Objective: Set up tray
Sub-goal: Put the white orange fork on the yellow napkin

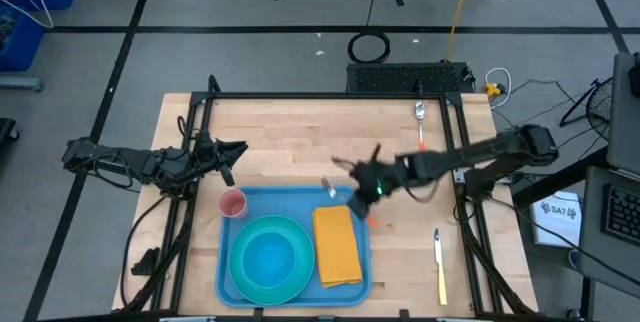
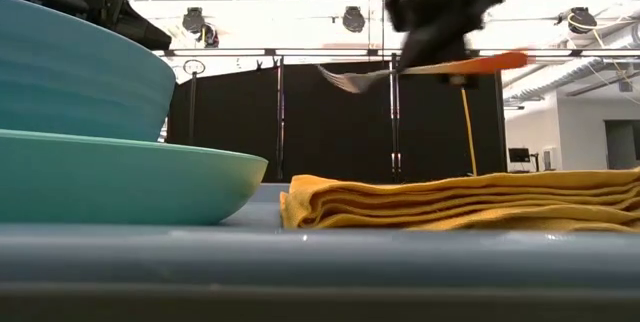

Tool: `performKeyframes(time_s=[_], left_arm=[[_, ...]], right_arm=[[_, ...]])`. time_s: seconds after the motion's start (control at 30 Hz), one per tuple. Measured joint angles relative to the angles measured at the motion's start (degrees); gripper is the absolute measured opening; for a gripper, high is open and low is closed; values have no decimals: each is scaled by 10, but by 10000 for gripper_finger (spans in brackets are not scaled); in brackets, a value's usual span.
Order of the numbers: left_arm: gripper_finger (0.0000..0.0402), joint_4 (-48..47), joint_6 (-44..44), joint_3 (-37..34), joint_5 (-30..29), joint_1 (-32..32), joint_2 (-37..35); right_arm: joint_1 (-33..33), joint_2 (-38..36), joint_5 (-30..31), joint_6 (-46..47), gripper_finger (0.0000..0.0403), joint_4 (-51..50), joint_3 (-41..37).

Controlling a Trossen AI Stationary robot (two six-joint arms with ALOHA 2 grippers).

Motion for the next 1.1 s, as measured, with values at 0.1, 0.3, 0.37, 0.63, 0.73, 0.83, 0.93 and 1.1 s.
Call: performKeyframes(time_s=[0.1, 0.3, 0.37, 0.63, 0.73, 0.83, 0.93, 1.1], left_arm=[[67, 1, -1, 0, 0, 0, 0], [67, 8, -11, 0, 0, 0, 0], [67, 8, -19, 0, 0, 0, 0], [67, 6, -36, 0, 0, 0, 0], [67, 6, -44, 0, 0, 0, 0], [67, 4, -53, 0, 0, 0, 0], [67, 4, -53, 0, 6, 0, 0], [67, 5, -53, 0, 14, 0, 0]], right_arm=[[75, 0, 39, 144, 1, -35, -1], [171, 25, 135, 350, 1, 20, 0], [189, 46, 181, 390, 1, 46, 0], [214, 163, 241, 433, 1, 179, 0], [214, 210, 239, 430, 1, 252, 15], [214, 233, 237, 416, 1, 251, 40], [214, 235, 263, 414, 1, 233, 50], [219, 235, 365, 412, 1, 222, 50]])
